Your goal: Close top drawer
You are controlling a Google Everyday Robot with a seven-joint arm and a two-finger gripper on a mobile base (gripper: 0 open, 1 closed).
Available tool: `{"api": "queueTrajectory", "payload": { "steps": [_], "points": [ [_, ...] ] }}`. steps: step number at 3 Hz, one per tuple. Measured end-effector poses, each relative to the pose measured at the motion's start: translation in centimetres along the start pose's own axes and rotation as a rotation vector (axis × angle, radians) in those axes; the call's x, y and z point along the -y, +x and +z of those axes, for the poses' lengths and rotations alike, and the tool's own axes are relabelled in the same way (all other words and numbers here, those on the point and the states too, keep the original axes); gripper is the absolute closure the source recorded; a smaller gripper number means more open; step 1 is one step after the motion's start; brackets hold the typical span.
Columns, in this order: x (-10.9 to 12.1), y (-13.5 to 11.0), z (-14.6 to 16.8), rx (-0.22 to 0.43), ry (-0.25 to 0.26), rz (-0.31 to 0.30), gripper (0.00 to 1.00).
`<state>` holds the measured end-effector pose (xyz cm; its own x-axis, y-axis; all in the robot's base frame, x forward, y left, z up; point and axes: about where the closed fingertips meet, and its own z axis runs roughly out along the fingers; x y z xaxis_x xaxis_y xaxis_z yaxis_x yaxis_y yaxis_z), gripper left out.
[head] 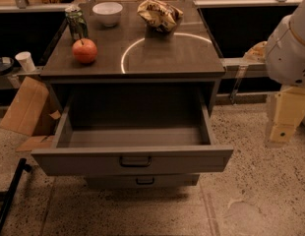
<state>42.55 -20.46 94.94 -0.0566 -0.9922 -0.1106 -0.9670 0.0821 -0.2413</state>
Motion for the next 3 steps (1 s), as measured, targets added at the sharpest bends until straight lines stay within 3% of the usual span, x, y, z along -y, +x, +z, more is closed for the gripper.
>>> {"api": "queueTrajectory", "payload": {
  "steps": [1,2,3],
  "points": [
    [0.0,0.0,0.0,0.000,0.000,0.000,0.00],
    [-0.5,-0.4,2.5,0.002,-0.044,-0.038,0.00],
    [-2.9,-1.5,8.4,0.046,-0.127,-0.092,0.03]
  ]
}}
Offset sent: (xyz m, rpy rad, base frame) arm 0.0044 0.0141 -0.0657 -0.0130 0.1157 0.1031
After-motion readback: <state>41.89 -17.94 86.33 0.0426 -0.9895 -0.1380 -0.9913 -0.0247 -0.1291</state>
